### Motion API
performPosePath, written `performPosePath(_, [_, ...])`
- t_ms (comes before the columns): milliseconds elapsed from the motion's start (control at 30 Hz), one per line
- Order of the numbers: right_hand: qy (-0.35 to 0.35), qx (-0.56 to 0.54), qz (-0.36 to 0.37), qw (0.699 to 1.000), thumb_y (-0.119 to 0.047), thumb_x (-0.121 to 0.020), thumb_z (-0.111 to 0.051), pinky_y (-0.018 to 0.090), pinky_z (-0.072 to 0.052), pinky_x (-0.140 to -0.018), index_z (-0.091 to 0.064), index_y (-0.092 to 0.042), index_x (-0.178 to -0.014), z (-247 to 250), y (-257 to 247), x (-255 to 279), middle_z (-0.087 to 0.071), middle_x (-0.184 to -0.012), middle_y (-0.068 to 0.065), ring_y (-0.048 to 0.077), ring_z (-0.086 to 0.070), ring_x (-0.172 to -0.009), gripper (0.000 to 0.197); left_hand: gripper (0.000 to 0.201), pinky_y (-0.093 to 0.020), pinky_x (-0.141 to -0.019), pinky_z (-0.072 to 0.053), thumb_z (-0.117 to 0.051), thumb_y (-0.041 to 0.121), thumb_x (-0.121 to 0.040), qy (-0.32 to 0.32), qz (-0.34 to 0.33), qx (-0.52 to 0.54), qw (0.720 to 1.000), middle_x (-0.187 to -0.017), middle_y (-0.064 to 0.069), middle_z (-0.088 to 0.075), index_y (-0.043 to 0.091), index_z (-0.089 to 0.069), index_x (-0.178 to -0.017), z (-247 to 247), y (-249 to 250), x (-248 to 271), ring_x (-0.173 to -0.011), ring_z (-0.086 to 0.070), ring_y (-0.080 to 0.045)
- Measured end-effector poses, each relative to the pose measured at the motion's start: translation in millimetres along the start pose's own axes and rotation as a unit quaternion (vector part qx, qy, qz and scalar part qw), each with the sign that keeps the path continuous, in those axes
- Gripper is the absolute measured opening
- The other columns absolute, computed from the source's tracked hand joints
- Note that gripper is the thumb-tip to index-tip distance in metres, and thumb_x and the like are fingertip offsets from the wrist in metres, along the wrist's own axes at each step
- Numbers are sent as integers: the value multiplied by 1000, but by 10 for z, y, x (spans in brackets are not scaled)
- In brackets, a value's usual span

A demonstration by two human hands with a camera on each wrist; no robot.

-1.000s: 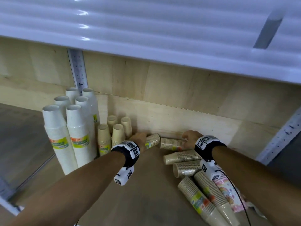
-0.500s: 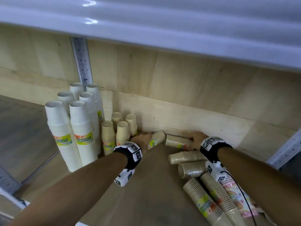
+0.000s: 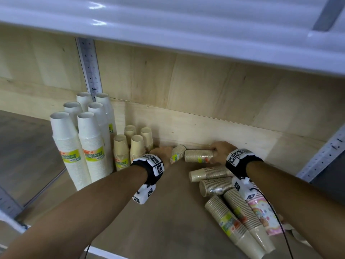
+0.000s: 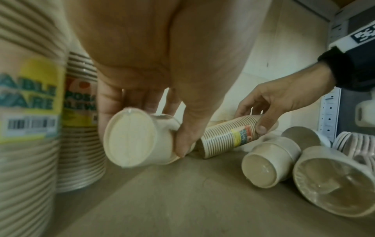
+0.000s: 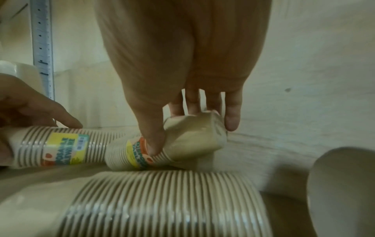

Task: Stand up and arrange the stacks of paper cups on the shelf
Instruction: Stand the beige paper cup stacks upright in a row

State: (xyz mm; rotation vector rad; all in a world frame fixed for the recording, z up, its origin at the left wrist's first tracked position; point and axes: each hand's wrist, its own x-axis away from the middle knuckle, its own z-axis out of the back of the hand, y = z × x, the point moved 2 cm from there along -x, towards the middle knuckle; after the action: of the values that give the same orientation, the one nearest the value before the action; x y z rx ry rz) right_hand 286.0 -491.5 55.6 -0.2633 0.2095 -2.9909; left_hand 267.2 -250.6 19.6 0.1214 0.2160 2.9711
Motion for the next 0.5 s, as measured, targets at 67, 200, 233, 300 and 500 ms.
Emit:
performPosePath(67, [14,0,4,1000,-48,-72,-77,29,-45,-78,-62,-26,-113,74,-34,64,-61,-111,-2,18,-58,-95,49,37,-34,-86,-49,-61,22,-90,-4,7,9,1000,-126,-6,-62,15,-57,-126,105,40,29,-113,-62,-29])
performPosePath(200, [44,-18,10,999,-42,-71,-80,29,-47,-80,-63,-22,-115,213,-137,186,-59,-113,0,21,-58,-99,50,41,-33,-81,-50,-67,15,-83,5,10,8,1000,-125,-11,-62,10,-58,-123,358,57,92,-113,-62,-30])
performPosePath(233, [50,-29,12,998,-37,-72,-80,29,-46,-81,-63,-21,-116,247,-170,215,-58,-116,1,21,-58,-102,49,42,-33,-83,-49,-67,16,-83,10,9,16,1000,-125,-11,-61,10,-58,-123,414,56,120,-114,-61,-30])
performPosePath(300, [60,-49,20,997,-29,-75,-79,28,-45,-83,-63,-19,-117,309,-241,266,-58,-121,4,22,-57,-106,47,45,-34,-89,-49,-68,18,-82,19,5,37,999,-128,-11,-58,10,-56,-124,505,43,171,-115,-58,-30])
performPosePath(500, [99,-70,50,991,-22,-79,-76,24,-40,-79,-62,-19,-118,465,-579,475,-57,-125,5,21,-56,-106,41,40,-30,-86,-47,-68,8,-82,85,2,84,993,-123,-11,-57,14,-58,-121,782,20,408,-110,-57,-28])
